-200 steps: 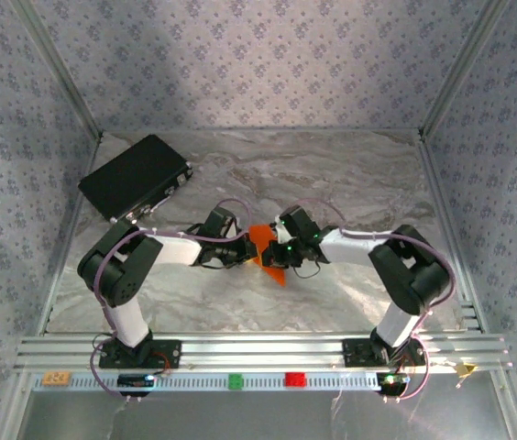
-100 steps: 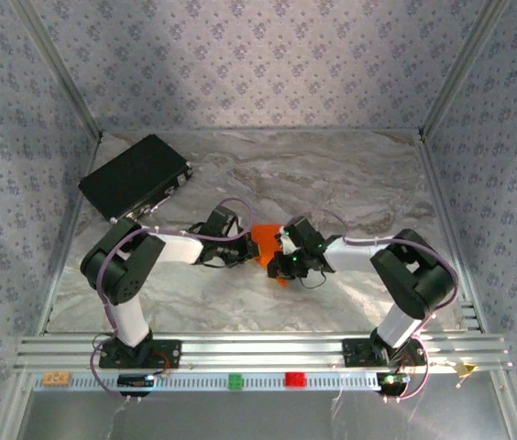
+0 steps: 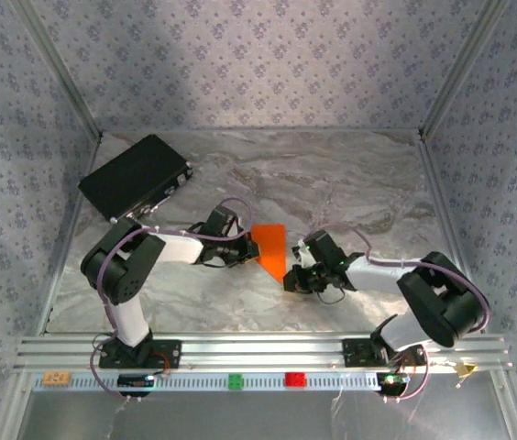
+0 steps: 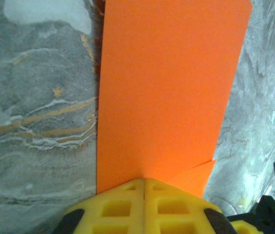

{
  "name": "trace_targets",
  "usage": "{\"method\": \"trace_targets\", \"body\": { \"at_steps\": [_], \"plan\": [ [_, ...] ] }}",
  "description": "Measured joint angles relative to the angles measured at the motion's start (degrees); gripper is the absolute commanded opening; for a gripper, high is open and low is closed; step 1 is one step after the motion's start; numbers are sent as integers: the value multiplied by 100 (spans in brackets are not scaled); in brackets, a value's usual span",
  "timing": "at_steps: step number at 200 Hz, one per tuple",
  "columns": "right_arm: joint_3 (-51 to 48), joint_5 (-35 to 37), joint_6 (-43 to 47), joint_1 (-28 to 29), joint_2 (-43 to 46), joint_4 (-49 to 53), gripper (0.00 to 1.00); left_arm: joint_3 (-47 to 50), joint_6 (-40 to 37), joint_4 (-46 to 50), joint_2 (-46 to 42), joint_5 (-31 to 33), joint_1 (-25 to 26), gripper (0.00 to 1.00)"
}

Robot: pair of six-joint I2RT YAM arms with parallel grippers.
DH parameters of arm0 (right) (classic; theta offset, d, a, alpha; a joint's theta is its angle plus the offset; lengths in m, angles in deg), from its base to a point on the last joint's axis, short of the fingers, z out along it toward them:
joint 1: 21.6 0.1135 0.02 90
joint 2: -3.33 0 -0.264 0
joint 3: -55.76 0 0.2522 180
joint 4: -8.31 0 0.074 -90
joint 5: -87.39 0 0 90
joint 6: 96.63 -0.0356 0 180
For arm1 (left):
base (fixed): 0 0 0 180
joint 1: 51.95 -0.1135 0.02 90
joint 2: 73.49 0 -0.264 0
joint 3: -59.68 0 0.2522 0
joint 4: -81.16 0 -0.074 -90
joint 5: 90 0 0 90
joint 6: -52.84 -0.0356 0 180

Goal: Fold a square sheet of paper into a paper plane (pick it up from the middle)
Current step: Third fold the triangle at the center of the table, then fourth fold the wing at the center of the table.

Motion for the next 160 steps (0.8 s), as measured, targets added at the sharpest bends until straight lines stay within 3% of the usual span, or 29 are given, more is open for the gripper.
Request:
{"method": "trace_targets", "body": {
  "at_steps": [42,82,107,160],
  "plan": [
    [59,289,-15,-197,533,304,16,120,262,-179,-68,160,116,0],
    [129,835,-122,-455,748,463,24,291,584,-42,-358,632,560,0],
    [175,942,-168,-540,741,461,29,293,564,286,-621,866,702,15],
    [461,704,-210,-553,262,175,33,140,308,800,-1069,1185,640,34]
  ]
}}
